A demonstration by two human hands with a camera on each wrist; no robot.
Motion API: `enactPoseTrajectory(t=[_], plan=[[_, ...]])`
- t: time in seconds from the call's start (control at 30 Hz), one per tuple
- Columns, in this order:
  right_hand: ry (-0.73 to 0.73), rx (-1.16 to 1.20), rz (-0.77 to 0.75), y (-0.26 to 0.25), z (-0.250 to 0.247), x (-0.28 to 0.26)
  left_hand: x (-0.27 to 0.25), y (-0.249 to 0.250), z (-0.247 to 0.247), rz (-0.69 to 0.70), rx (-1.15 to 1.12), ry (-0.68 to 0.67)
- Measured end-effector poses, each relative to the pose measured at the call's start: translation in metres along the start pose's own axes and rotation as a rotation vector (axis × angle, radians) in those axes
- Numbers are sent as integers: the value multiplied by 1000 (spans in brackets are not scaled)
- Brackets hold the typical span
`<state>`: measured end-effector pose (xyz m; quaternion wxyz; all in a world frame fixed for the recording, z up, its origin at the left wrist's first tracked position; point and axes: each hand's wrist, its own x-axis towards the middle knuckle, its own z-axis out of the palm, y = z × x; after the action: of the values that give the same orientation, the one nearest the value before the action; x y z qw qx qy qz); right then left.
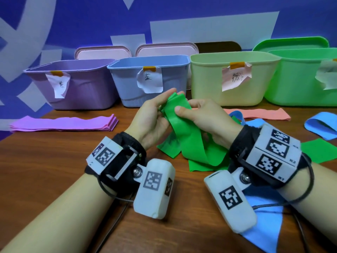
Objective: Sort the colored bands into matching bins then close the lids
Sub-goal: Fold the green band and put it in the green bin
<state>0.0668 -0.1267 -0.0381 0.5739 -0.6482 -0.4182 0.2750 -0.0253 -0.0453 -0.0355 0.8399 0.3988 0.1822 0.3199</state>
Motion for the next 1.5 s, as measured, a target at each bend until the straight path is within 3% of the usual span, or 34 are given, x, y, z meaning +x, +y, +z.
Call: enactPoseTrajectory(t=[0.17, 0.3, 0.5, 0.73, 1.0, 1.5], plan=[[24, -222, -179, 0, 0, 6, 0, 1, -1, -32, 4, -11], [19, -299, -210, 3, -3, 7, 3, 1, -6, -12, -10, -24], [-7, -181, -337, -2, -2, 5, 3, 4, -12, -23, -64, -10], [0, -215, -237, 10, -7, 11, 4, 0, -4, 36, -86, -36], [45, -233, -278, 9, -6, 12, -1, 0, 1, 21, -147, -61], [87, -474, -244, 2, -9, 8, -8, -5, 5, 128, 134, -177]])
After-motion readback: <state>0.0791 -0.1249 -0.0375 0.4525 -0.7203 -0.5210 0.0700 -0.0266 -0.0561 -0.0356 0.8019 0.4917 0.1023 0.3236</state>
